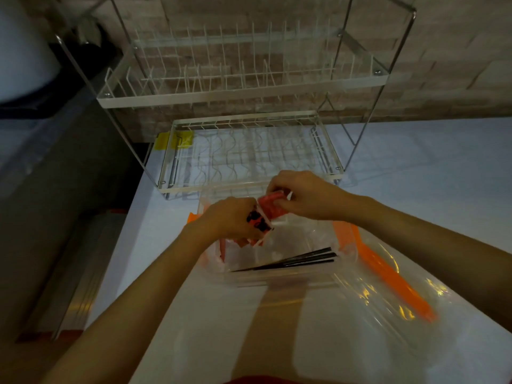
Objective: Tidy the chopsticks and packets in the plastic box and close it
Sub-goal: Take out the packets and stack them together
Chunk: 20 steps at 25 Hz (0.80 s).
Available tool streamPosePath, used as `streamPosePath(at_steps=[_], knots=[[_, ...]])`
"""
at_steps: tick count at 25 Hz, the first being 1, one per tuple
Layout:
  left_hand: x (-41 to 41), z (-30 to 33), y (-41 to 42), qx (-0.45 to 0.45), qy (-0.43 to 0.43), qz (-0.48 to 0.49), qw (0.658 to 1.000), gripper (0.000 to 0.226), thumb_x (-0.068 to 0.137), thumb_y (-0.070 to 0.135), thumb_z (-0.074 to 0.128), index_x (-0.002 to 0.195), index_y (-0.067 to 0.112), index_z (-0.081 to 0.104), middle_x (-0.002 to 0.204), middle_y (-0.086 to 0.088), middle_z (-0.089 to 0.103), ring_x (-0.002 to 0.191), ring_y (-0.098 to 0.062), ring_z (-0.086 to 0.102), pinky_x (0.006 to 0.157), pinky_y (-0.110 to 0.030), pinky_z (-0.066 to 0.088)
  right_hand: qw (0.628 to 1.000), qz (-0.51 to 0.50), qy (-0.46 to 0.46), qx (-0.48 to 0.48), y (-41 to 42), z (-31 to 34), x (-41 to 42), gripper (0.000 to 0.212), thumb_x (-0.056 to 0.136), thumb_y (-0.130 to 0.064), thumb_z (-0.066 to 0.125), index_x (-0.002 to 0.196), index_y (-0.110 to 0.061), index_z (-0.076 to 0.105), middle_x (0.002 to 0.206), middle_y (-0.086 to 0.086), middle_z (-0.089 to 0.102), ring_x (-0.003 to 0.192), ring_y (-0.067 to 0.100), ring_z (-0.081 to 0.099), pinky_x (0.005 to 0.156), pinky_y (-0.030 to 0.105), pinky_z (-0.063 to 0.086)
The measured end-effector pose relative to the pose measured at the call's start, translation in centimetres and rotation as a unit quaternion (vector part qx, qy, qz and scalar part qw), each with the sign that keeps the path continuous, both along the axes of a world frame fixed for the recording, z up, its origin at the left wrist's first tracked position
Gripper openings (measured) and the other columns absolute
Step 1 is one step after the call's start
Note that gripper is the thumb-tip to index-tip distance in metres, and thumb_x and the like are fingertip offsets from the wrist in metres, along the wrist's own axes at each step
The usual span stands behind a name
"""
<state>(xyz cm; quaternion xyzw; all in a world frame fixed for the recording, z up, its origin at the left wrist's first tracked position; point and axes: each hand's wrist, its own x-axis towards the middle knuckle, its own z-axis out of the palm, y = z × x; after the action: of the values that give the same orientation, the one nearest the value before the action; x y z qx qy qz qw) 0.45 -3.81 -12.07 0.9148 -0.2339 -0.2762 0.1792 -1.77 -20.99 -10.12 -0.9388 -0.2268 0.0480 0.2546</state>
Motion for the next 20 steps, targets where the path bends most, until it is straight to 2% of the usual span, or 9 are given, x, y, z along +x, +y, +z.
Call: streamPosePath(at_steps=[2, 4, 5, 8, 10, 12, 14, 17, 20], knots=[[-0.4, 0.9, 0.6, -0.162, 0.087, 0.082, 0.98, 0.033, 0.073, 0.024, 0.073, 0.099, 0.015, 0.055, 0.073, 0.004, 0.069, 0.053, -0.005, 0.067, 0.051, -0.017, 0.054, 0.997, -0.043, -0.011, 0.066, -0.5, 1.1, -0.4, 0.017, 0.087, -0.016, 0.056, 0.102, -0.01, 0.061, 0.09, -0.003, 0.058, 0.076, 0.007, 0.054, 0.067, 0.011, 0.042], [-1.1, 1.6, 1.2, -0.275, 0.134, 0.135, 0.942, 0.023, 0.072, 0.02, 0.073, 0.085, 0.019, 0.054, 0.06, 0.003, 0.072, 0.052, -0.007, 0.068, 0.047, -0.016, 0.052, 0.986, -0.094, -0.006, 0.139, -0.9, 2.1, -0.7, 0.017, 0.088, -0.018, 0.055, 0.103, -0.011, 0.059, 0.084, -0.01, 0.056, 0.073, -0.001, 0.053, 0.067, 0.011, 0.045], [-1.5, 1.9, 1.4, -0.317, 0.146, 0.145, 0.926, 0.018, 0.074, 0.02, 0.072, 0.082, 0.022, 0.056, 0.06, 0.005, 0.073, 0.056, -0.009, 0.07, 0.048, -0.017, 0.053, 0.975, -0.117, 0.004, 0.187, -1.0, 2.5, -0.9, 0.017, 0.088, -0.017, 0.055, 0.103, -0.011, 0.058, 0.082, -0.011, 0.056, 0.071, -0.002, 0.055, 0.065, 0.011, 0.046], [-2.7, 2.4, 1.6, -0.417, 0.173, 0.141, 0.881, 0.006, 0.076, 0.024, 0.067, 0.077, 0.03, 0.069, 0.072, 0.001, 0.075, 0.068, -0.015, 0.071, 0.055, -0.023, 0.056, 0.929, -0.173, 0.044, 0.324, -1.0, 3.1, -1.2, 0.014, 0.088, -0.015, 0.055, 0.102, -0.011, 0.057, 0.076, -0.006, 0.058, 0.058, -0.006, 0.056, 0.055, 0.008, 0.046], [-3.2, 2.3, 1.6, -0.451, 0.189, 0.155, 0.859, 0.009, 0.074, 0.028, 0.065, 0.082, 0.028, 0.069, 0.075, 0.002, 0.076, 0.073, -0.015, 0.071, 0.055, -0.023, 0.055, 0.912, -0.197, 0.066, 0.354, -0.8, 3.2, -1.5, 0.007, 0.089, -0.016, 0.054, 0.094, -0.016, 0.059, 0.077, -0.001, 0.061, 0.064, 0.002, 0.058, 0.062, 0.016, 0.048], [-3.4, 1.9, 1.5, -0.458, 0.182, 0.181, 0.851, 0.011, 0.077, 0.028, 0.063, 0.087, 0.026, 0.066, 0.072, 0.003, 0.075, 0.074, -0.015, 0.072, 0.054, -0.022, 0.054, 0.9, -0.203, 0.067, 0.379, -0.7, 3.3, -1.8, 0.012, 0.091, -0.018, 0.05, 0.087, -0.024, 0.059, 0.079, -0.004, 0.063, 0.068, 0.003, 0.061, 0.066, 0.015, 0.05], [-3.5, 1.6, 1.5, -0.445, 0.155, 0.2, 0.859, 0.012, 0.08, 0.029, 0.062, 0.09, 0.025, 0.062, 0.066, 0.006, 0.074, 0.068, -0.01, 0.071, 0.052, -0.019, 0.053, 0.92, -0.171, 0.074, 0.345, -0.5, 3.6, -2.0, 0.015, 0.092, -0.021, 0.047, 0.087, -0.027, 0.059, 0.08, -0.009, 0.062, 0.067, -0.006, 0.062, 0.065, 0.009, 0.049], [-3.9, 1.6, 1.1, -0.426, 0.13, 0.209, 0.871, 0.02, 0.079, 0.034, 0.062, 0.092, 0.02, 0.058, 0.062, 0.008, 0.072, 0.061, -0.007, 0.07, 0.048, -0.017, 0.051, 0.98, -0.11, 0.035, 0.162, 0.4, 2.9, -1.9, 0.017, 0.093, -0.022, 0.046, 0.098, -0.013, 0.06, 0.083, -0.002, 0.059, 0.079, 0.012, 0.058, 0.069, 0.019, 0.047], [-4.2, 1.3, 1.0, -0.421, 0.125, 0.232, 0.868, 0.031, 0.08, 0.037, 0.06, 0.098, 0.013, 0.052, 0.069, 0.002, 0.071, 0.057, -0.01, 0.069, 0.046, -0.019, 0.052, 0.986, -0.071, 0.055, 0.141, 1.3, 2.2, -1.5, 0.015, 0.091, -0.021, 0.051, 0.102, -0.013, 0.057, 0.083, -0.006, 0.056, 0.074, 0.01, 0.054, 0.066, 0.013, 0.043]])
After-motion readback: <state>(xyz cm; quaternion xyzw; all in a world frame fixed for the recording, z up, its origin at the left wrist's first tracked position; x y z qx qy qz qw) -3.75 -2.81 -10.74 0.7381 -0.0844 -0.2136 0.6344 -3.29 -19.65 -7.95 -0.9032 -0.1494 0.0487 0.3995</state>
